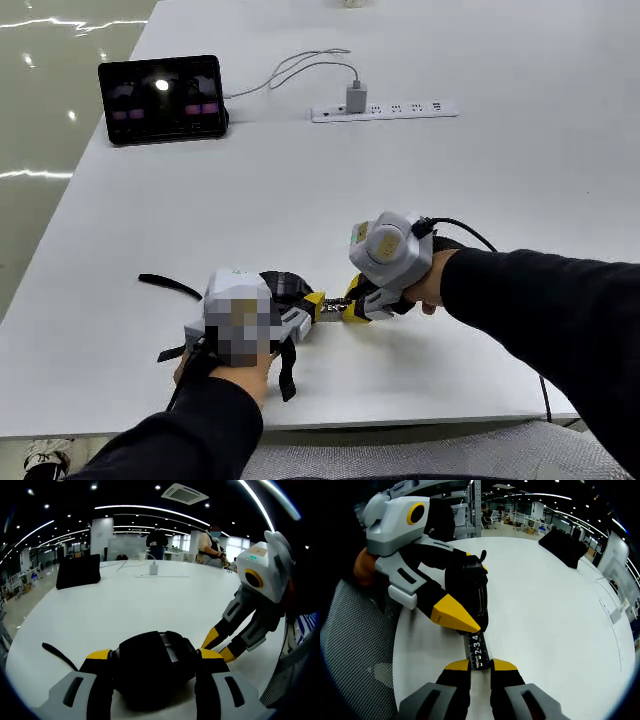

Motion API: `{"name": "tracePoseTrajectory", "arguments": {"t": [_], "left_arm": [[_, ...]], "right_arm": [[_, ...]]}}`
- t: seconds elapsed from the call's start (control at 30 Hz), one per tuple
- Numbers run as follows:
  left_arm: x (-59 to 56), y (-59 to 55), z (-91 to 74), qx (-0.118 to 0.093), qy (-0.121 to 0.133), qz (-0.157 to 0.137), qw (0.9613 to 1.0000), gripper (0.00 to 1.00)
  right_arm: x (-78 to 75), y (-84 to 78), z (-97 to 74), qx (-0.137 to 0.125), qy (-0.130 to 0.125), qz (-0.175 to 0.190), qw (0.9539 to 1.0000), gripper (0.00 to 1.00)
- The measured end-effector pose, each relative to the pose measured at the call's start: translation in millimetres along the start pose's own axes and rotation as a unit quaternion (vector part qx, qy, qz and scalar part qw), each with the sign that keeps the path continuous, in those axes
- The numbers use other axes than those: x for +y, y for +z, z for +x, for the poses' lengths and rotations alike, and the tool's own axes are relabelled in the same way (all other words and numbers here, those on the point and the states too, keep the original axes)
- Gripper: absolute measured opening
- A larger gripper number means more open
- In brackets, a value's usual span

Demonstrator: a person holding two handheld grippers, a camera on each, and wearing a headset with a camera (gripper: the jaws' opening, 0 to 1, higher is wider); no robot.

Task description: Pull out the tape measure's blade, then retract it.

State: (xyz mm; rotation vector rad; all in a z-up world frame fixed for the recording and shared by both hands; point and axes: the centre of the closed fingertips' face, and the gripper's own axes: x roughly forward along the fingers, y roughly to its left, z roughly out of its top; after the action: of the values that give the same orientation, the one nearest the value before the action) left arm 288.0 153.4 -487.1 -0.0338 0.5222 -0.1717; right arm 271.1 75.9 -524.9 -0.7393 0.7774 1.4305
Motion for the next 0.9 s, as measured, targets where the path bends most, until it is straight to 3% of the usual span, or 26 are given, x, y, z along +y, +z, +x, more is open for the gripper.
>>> {"name": "tracePoseTrajectory", "arguments": {"t": [0.37,0.67,0.9], "left_arm": [[0.8,0.2,0.2,-0.001,0.0,-0.003,1.0,0.61],[0.8,0.4,0.0,-0.001,0.0,-0.003,1.0,0.61],[1.2,0.2,-0.4,-0.001,0.0,-0.003,1.0,0.61]], "right_arm": [[1.4,8.0,5.2,-0.01,-0.005,0.021,0.9997,0.11],[2.5,11.2,8.1,-0.009,-0.005,0.005,0.9999,0.11],[3.9,11.3,8.1,-0.01,-0.005,0.012,0.9999,0.11]]}}
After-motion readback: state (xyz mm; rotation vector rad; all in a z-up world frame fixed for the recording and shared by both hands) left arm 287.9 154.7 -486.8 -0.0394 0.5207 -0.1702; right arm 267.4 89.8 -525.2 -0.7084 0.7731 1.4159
